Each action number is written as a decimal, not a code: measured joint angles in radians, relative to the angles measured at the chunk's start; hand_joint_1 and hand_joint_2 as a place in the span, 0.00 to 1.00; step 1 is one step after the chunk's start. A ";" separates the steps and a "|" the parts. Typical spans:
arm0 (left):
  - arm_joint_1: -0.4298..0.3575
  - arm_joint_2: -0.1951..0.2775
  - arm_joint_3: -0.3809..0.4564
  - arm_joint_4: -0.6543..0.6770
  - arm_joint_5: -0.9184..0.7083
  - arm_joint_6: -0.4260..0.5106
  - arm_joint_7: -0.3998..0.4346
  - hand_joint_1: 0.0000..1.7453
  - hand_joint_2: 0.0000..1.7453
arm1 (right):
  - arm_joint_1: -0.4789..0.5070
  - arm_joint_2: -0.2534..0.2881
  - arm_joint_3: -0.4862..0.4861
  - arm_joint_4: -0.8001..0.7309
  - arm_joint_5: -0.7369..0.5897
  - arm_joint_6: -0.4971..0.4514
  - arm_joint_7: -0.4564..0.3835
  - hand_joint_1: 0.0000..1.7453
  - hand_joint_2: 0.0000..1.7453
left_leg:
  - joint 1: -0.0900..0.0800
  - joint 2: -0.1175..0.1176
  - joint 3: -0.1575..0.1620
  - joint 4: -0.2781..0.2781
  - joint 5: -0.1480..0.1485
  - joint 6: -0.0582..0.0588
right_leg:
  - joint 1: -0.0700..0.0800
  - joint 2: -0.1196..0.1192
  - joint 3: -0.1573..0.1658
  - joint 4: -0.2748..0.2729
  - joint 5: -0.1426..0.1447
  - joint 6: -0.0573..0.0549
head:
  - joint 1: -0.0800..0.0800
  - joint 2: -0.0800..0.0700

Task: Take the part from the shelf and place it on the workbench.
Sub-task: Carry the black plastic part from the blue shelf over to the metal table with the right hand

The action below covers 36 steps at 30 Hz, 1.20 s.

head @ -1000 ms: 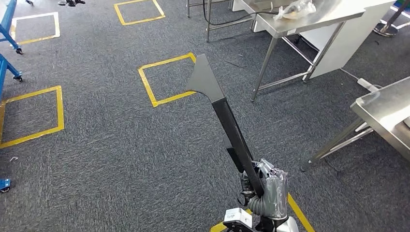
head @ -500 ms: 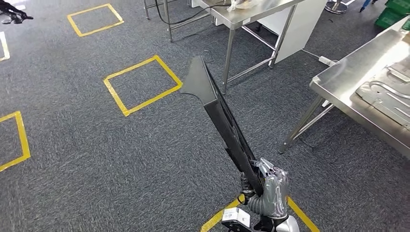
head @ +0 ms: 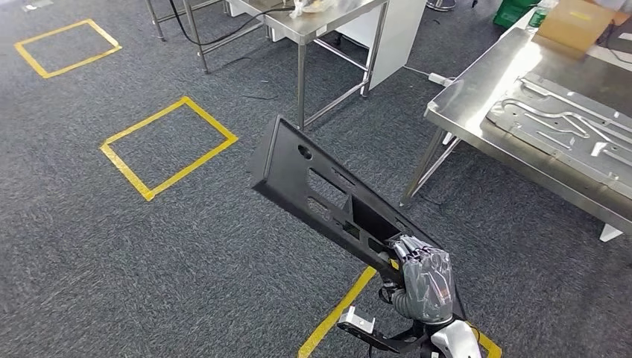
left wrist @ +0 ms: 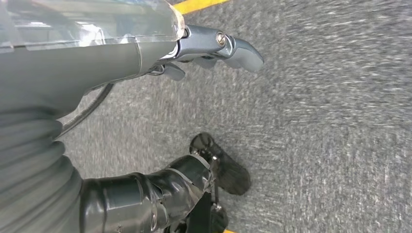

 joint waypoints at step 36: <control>-0.002 0.016 0.006 0.000 -0.018 -0.010 0.036 0.00 1.00 | -0.030 -0.552 0.019 -0.112 -0.001 0.503 0.178 1.00 1.00 | -0.014 0.032 -0.019 0.013 0.008 0.016 | -0.006 -0.059 -0.055 0.147 -0.047 0.014 | 0.000 0.000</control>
